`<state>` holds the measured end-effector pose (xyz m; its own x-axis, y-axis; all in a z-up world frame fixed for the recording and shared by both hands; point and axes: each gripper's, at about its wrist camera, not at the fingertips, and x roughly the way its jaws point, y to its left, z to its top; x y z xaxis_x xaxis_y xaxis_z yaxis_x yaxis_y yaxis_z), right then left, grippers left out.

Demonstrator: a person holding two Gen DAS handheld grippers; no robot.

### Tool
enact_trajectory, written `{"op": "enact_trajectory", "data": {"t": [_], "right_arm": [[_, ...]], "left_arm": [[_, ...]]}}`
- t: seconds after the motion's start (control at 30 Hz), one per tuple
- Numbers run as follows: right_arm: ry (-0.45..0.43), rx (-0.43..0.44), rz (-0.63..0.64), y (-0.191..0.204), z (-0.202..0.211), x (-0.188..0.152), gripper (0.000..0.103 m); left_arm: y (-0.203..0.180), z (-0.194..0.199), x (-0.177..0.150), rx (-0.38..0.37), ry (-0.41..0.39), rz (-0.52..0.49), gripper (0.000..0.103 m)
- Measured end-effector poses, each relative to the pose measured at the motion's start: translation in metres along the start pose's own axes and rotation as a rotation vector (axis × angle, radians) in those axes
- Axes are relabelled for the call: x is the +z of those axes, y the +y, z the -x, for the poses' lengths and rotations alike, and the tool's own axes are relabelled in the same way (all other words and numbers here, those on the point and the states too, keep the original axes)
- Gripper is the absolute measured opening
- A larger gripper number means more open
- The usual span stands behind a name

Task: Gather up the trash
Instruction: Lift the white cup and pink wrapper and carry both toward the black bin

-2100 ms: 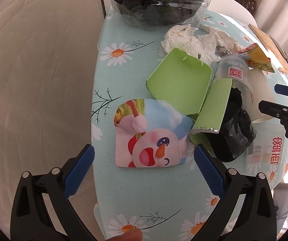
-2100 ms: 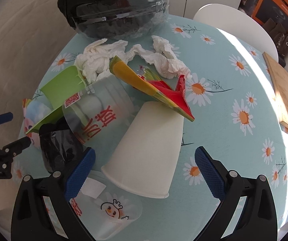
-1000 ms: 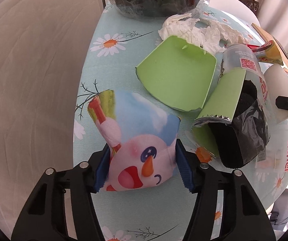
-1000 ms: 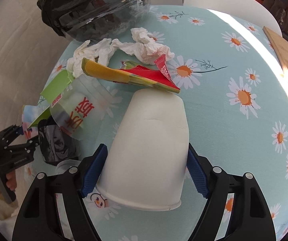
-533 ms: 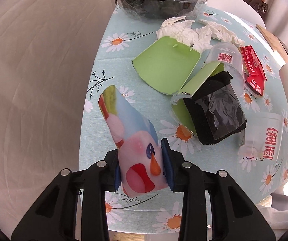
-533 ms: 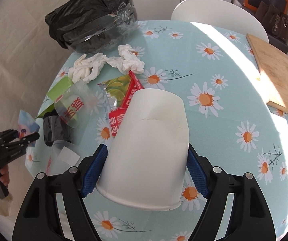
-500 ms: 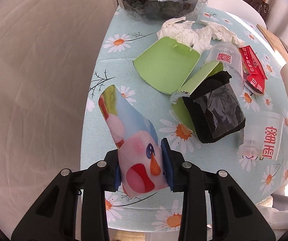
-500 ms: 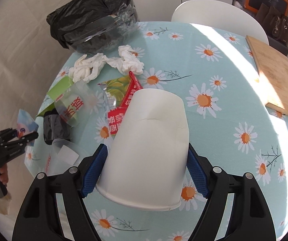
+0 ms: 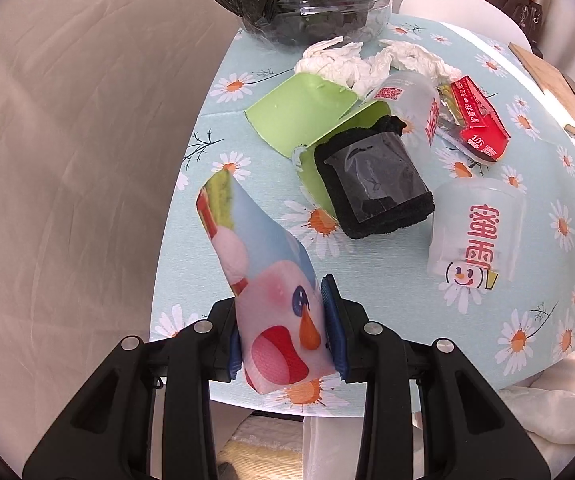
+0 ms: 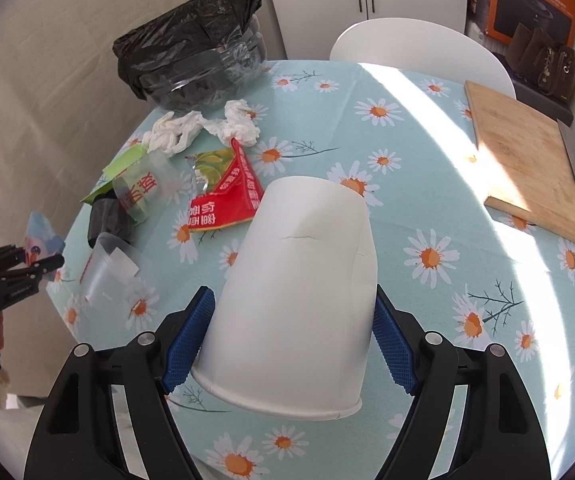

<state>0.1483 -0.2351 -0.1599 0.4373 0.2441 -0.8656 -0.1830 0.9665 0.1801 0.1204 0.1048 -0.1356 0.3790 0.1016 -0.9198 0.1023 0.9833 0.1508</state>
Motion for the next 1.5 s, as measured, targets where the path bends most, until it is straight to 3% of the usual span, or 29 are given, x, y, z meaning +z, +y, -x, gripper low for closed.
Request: {"op": "enact_trajectory", "data": {"t": [0.13, 0.37, 0.73, 0.8, 1.03, 1.5], "right_arm": [[0.017, 0.044, 0.04, -0.008, 0.003, -0.014, 0.073], [-0.039, 0.11, 0.054, -0.015, 0.03, -0.021, 0.073], [-0.124, 0.106, 0.064, -0.026, 0.06, 0.011, 0.073], [-0.146, 0.09, 0.077, -0.026, 0.064, 0.023, 0.073], [-0.195, 0.057, 0.115, -0.017, 0.065, 0.079, 0.073], [-0.32, 0.121, 0.149, 0.046, 0.048, 0.205, 0.073]], "left_arm": [[-0.008, 0.013, -0.01, 0.011, -0.009, 0.04, 0.035], [-0.009, 0.036, -0.009, 0.055, -0.022, 0.064, 0.035], [-0.006, 0.07, 0.054, 0.07, -0.112, 0.007, 0.035], [-0.009, 0.074, 0.068, 0.11, -0.12, -0.016, 0.035], [-0.006, 0.085, 0.114, 0.119, -0.154, -0.046, 0.035], [0.005, 0.091, 0.204, 0.022, -0.232, -0.084, 0.036]]}}
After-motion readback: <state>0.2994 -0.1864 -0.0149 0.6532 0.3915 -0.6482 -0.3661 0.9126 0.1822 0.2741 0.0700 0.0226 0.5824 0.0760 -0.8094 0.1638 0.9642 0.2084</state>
